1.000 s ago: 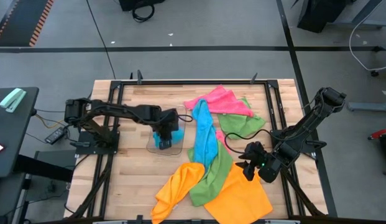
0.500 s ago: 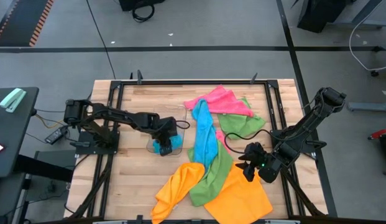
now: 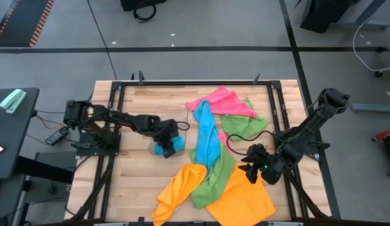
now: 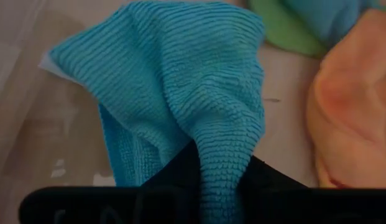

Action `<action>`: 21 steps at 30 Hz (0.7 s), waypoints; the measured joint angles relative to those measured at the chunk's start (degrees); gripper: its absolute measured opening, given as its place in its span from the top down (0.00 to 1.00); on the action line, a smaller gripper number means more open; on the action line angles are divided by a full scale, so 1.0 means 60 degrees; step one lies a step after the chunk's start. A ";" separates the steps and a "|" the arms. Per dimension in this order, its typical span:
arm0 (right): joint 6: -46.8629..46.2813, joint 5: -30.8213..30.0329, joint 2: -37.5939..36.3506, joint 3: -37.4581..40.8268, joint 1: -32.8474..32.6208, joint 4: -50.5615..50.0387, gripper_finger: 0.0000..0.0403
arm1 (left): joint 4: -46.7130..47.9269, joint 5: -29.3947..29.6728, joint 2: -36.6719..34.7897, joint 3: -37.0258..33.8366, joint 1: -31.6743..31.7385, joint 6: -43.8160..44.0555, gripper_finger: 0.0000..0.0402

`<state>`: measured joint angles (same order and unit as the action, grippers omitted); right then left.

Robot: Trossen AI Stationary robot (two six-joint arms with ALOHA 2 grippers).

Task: Fold microfiber towels
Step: Put the left blue towel into the transparent bin

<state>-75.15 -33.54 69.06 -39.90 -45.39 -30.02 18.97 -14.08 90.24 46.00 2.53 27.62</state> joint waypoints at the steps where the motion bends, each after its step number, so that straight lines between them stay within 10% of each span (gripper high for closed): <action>1: 0.0019 0.0000 0.0000 0.0000 0.0000 0.0004 0.51 | 0.0014 0.0003 0.0000 0.0075 -0.0037 -0.0008 0.84; 21: 0.0345 0.0000 0.0000 0.0000 -0.0001 0.0000 0.51 | 0.1387 0.0841 0.0000 0.1722 -0.0796 -0.0421 0.31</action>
<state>-73.08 -33.54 69.06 -39.90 -45.39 -30.02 27.29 -9.04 90.24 56.34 -2.24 25.09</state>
